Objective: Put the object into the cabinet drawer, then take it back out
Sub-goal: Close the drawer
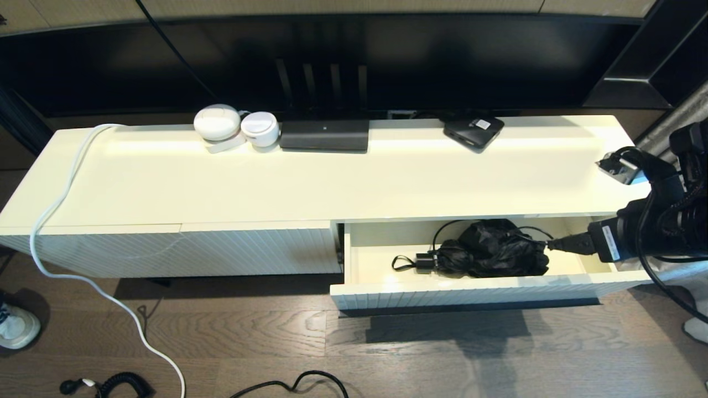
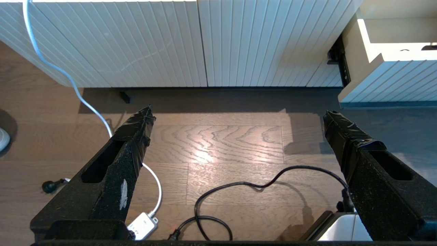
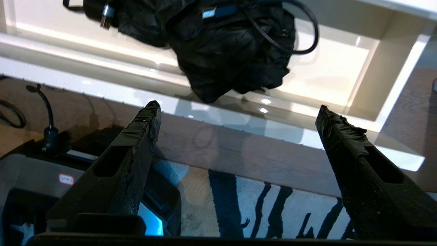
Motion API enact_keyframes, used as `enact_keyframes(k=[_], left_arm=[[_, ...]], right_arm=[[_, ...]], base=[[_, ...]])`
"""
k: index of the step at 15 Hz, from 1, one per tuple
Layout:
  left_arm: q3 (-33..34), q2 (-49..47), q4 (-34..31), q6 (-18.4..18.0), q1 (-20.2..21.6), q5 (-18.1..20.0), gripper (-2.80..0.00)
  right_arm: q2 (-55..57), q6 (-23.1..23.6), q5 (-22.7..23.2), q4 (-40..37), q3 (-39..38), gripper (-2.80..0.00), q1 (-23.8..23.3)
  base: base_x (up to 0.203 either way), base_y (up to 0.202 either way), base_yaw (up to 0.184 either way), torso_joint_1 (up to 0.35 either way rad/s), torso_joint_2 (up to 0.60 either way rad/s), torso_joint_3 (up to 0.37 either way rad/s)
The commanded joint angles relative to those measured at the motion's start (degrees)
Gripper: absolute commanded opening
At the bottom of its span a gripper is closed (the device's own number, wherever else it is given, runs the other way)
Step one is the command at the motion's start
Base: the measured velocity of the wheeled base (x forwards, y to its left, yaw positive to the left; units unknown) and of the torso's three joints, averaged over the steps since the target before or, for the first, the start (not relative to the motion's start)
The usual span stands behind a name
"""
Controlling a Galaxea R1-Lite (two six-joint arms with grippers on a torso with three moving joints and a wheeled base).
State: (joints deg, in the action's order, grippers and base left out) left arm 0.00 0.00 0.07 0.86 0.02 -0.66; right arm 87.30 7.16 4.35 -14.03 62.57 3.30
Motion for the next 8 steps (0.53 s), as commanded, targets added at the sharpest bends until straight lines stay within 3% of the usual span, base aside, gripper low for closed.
enact_keyframes(k=[1, 3, 4, 8], left_arm=[[0.00, 0.00, 0.01, 0.02, -0.02, -0.04, 0.00], [0.00, 0.00, 0.01, 0.02, -0.02, -0.04, 0.00], [0.00, 0.00, 0.01, 0.02, -0.02, -0.04, 0.00], [0.00, 0.00, 0.01, 0.02, -0.02, -0.04, 0.00]], right_arm=[[-0.94, -0.20, 0.04, 0.08, -1.79, 0.00, 1.36], [-0.21, -0.55, 0.04, 0.30, -1.93, 0.00, 2.05], [0.06, -0.56, -0.05, 0.41, -2.01, -2.80, 2.33], [1.13, -1.16, 0.12, 0.16, -2.34, -2.80, 3.12]], base=[[0.000, 0.000, 0.000, 0.000, 0.00, 0.000], [0.000, 0.000, 0.000, 0.000, 0.00, 0.000], [0.000, 0.000, 0.000, 0.000, 0.00, 0.000], [0.000, 0.000, 0.000, 0.000, 0.00, 0.000]])
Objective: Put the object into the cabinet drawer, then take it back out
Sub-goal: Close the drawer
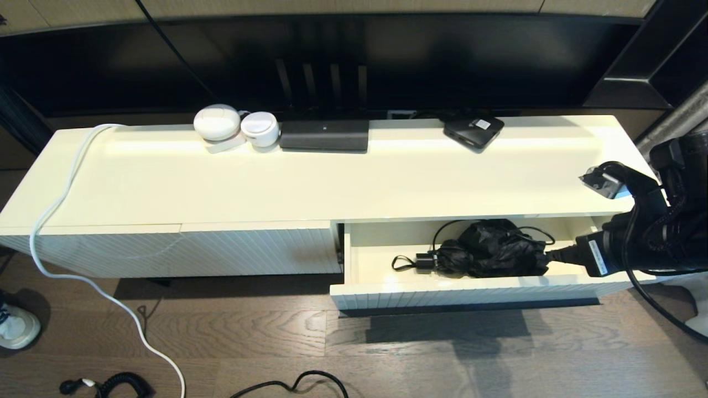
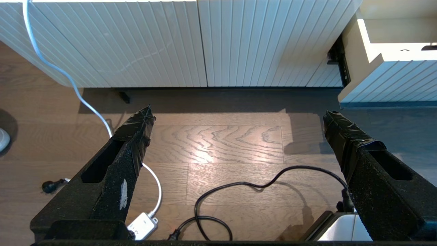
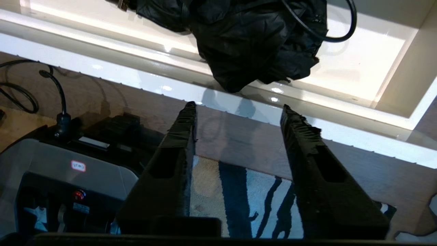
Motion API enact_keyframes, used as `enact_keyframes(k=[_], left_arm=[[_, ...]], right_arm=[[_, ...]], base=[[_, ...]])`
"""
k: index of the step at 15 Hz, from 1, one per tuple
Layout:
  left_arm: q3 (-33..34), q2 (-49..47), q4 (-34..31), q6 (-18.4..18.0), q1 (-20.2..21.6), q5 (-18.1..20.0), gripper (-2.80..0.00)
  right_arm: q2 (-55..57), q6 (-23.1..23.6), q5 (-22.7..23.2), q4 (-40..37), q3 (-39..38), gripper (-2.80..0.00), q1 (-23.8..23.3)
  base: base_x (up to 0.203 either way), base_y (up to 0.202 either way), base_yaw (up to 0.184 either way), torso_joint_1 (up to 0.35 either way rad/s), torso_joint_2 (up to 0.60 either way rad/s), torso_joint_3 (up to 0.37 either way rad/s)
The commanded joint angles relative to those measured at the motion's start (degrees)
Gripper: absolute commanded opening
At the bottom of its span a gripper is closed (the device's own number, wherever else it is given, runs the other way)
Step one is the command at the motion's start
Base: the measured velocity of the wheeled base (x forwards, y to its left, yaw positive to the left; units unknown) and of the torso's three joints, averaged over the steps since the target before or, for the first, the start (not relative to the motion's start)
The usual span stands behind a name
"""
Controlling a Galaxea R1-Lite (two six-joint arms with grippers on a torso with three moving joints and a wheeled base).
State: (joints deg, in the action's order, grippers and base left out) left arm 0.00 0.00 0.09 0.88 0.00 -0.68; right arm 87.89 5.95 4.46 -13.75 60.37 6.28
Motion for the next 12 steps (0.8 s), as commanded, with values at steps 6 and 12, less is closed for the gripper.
enact_keyframes(k=[6, 12], left_arm=[[0.00, 0.00, -0.01, 0.00, 0.00, -0.02, 0.00], [0.00, 0.00, -0.01, 0.00, 0.00, -0.02, 0.00]], right_arm=[[4.92, -6.20, -0.08, 0.65, -0.26, -2.80, 0.22], [10.10, -6.83, -0.24, 1.09, 3.79, -2.80, -0.21]], base=[[0.000, 0.000, 0.000, 0.000, 0.00, 0.000], [0.000, 0.000, 0.000, 0.000, 0.00, 0.000]])
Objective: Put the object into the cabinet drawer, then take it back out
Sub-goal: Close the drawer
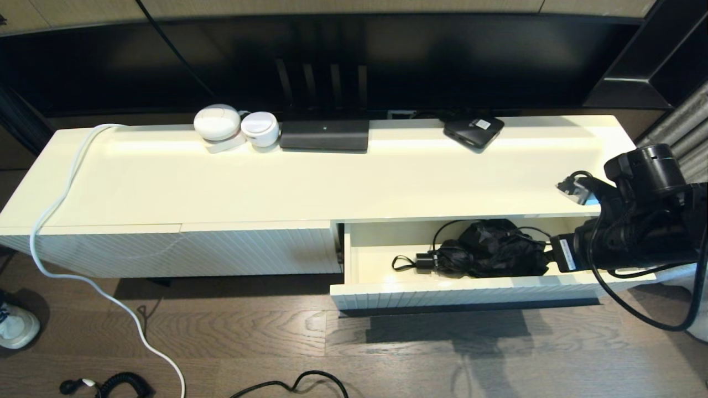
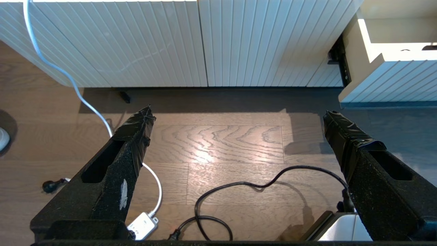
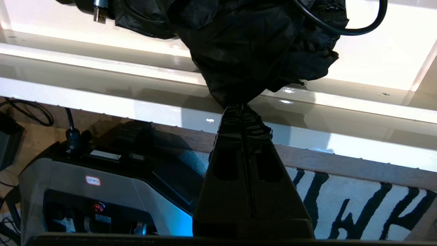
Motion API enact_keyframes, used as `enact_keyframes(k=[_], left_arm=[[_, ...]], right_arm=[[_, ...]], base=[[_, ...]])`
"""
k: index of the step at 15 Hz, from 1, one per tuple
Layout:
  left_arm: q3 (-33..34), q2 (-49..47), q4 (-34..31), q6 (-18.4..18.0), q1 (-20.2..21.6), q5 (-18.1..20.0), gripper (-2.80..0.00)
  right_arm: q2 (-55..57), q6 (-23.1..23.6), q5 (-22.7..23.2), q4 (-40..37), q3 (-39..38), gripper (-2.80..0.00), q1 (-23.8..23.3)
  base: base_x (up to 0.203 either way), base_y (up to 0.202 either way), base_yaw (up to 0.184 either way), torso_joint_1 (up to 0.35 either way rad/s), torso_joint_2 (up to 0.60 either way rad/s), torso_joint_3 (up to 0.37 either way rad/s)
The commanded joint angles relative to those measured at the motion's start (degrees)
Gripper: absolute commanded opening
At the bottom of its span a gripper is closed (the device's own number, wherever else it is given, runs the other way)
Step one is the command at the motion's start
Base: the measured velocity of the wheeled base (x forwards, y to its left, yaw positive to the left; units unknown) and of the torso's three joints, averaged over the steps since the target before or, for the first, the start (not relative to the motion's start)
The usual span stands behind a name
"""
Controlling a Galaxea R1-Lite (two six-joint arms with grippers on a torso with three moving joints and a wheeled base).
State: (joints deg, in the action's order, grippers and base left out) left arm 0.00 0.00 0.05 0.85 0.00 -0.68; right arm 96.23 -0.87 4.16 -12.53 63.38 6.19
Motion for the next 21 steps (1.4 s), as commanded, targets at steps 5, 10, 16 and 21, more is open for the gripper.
enact_keyframes(k=[5, 10, 16, 21], left_arm=[[0.00, 0.00, 0.04, 0.03, 0.00, -0.02, 0.00], [0.00, 0.00, 0.04, 0.03, 0.00, -0.02, 0.00], [0.00, 0.00, 0.04, 0.03, 0.00, -0.02, 0.00], [0.00, 0.00, 0.04, 0.03, 0.02, -0.02, 0.00]], right_arm=[[5.19, -1.03, 0.06, -0.35, 4.24, -2.80, -0.22], [7.74, -2.38, 0.06, -0.22, 4.91, -2.80, 0.14], [9.33, -2.38, 0.06, -0.12, 7.11, -2.80, 0.31], [11.63, -2.38, 0.06, 0.28, 9.79, -2.80, 0.22]], base=[[0.000, 0.000, 0.000, 0.000, 0.00, 0.000], [0.000, 0.000, 0.000, 0.000, 0.00, 0.000], [0.000, 0.000, 0.000, 0.000, 0.00, 0.000], [0.000, 0.000, 0.000, 0.000, 0.00, 0.000]])
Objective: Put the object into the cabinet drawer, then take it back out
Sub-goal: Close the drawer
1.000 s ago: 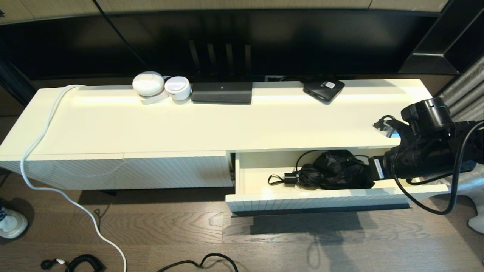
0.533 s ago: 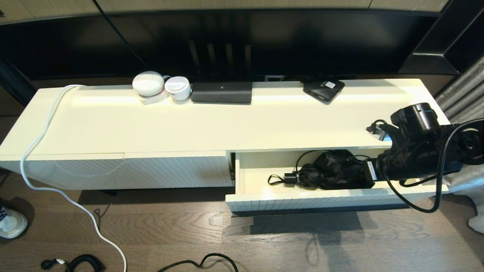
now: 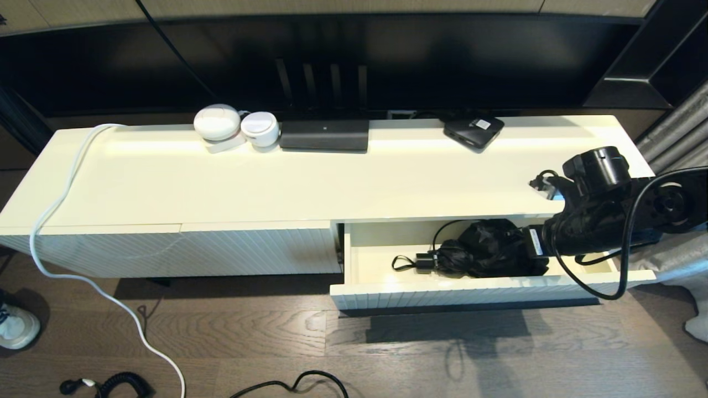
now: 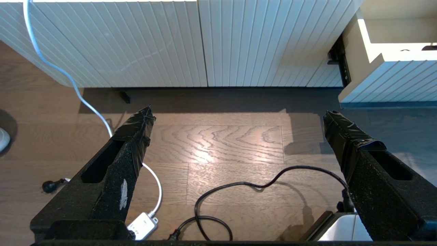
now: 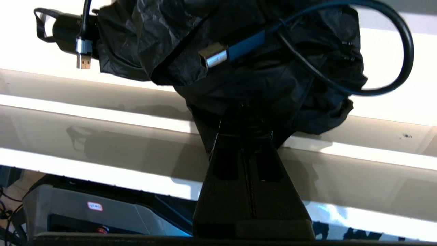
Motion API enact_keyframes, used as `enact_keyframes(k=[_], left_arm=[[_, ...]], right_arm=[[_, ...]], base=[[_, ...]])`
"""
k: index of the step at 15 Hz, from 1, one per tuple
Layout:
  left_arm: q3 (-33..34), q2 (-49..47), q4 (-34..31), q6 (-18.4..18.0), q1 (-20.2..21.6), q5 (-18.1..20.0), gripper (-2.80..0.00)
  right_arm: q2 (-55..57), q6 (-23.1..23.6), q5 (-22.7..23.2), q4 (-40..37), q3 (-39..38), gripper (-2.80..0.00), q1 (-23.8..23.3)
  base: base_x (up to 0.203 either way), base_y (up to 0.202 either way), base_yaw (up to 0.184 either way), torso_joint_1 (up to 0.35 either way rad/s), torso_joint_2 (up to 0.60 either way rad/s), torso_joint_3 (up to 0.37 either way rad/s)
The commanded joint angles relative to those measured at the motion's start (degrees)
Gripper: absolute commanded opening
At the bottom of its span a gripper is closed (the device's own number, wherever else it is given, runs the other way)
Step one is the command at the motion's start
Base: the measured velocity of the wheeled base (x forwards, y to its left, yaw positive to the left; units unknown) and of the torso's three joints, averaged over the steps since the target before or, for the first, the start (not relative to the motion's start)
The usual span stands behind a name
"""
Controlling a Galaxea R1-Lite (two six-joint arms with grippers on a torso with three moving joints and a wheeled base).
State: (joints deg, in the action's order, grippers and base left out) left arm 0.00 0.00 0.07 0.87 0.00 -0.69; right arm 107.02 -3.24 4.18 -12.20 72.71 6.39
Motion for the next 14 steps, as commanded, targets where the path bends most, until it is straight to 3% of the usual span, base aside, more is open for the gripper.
enact_keyframes(k=[1, 14], left_arm=[[0.00, 0.00, 0.01, 0.01, 0.00, -0.01, 0.00], [0.00, 0.00, 0.01, 0.01, 0.00, -0.01, 0.00]], right_arm=[[0.91, -0.01, 0.04, -0.02, 0.68, -2.80, 0.03], [5.62, 0.08, 0.30, 2.45, 5.11, -2.80, 0.06]], base=[[0.000, 0.000, 0.000, 0.000, 0.00, 0.000], [0.000, 0.000, 0.000, 0.000, 0.00, 0.000]])
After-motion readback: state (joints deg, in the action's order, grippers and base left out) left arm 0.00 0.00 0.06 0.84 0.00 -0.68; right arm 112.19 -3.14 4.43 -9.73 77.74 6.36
